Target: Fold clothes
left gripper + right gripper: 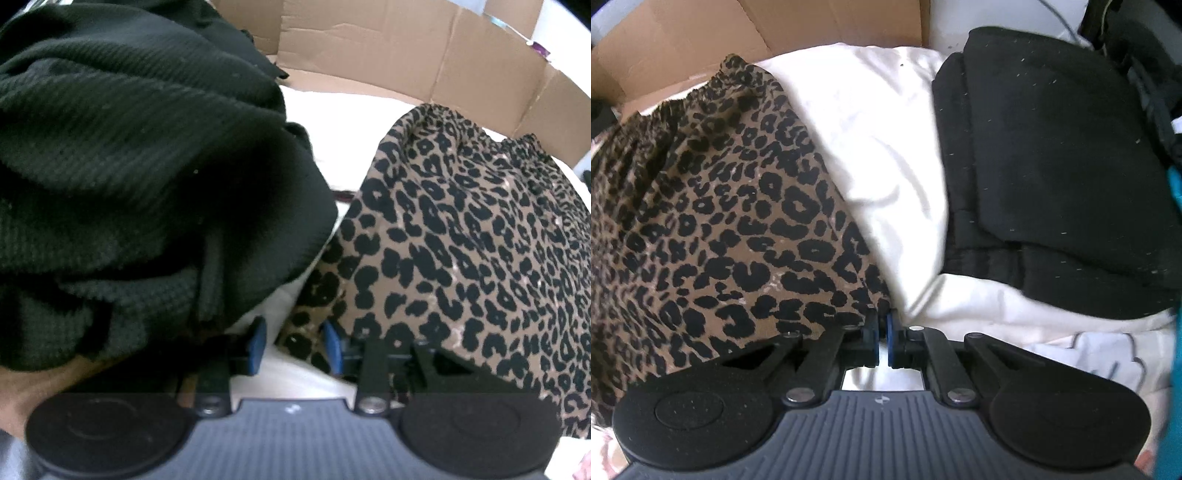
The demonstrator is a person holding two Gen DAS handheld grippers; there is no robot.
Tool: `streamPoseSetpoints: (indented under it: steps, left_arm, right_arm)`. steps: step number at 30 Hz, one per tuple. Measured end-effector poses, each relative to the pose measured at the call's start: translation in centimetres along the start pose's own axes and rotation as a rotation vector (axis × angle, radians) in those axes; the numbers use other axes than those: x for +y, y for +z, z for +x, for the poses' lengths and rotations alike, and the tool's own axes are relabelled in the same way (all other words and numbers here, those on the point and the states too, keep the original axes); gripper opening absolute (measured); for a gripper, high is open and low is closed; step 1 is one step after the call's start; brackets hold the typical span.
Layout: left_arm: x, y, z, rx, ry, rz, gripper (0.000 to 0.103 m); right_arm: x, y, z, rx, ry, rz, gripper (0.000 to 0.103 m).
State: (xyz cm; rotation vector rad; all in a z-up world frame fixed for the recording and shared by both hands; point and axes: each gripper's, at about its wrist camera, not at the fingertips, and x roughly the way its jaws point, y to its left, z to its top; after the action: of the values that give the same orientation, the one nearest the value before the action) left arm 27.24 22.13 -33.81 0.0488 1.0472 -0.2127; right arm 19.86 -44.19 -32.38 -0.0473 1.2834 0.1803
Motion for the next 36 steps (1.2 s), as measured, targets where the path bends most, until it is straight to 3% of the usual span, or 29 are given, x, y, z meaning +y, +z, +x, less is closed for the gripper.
streamPoseSetpoints:
  steps: [4,5,6,7,12,18,27,36]
  left_arm:
    - [0.2,-0.4,0.0,-0.01,-0.011,0.005,0.036]
    - [0.1,-0.4,0.0,-0.013,-0.012,0.006,0.028]
    - [-0.2,-0.3,-0.1,-0.017,-0.006,0.015,0.009]
    - [-0.6,-0.2,-0.3,-0.021,0.001,0.024,0.006]
    - [-2.0,-0.1,-2.0,-0.032,0.022,-0.003,0.005]
    - [-2.1,1.0,-4.8,-0.057,0.016,-0.042,0.005]
    - [-4.0,3.5,-9.0,-0.066,-0.088,-0.093,0.005]
    - [-8.8,6.0,-12.0,-0.079,-0.201,-0.055,0.005]
  right_arm:
    - [0.5,0.0,0.4,0.013,-0.024,-0.003,0.002]
    - [0.7,0.0,0.4,0.013,-0.029,-0.005,0.002]
    - [0.8,0.0,0.4,0.014,-0.032,-0.005,0.003]
    - [0.8,0.0,0.4,0.015,-0.035,-0.002,0.003]
    - [2.0,0.0,-1.3,-0.036,-0.064,-0.041,0.014]
    - [3.8,1.0,-3.5,-0.106,-0.024,-0.058,0.023]
    - [9.5,2.0,-5.3,-0.159,0.054,-0.162,0.025]
    - [16.0,2.6,-7.3,-0.17,0.156,-0.239,0.028]
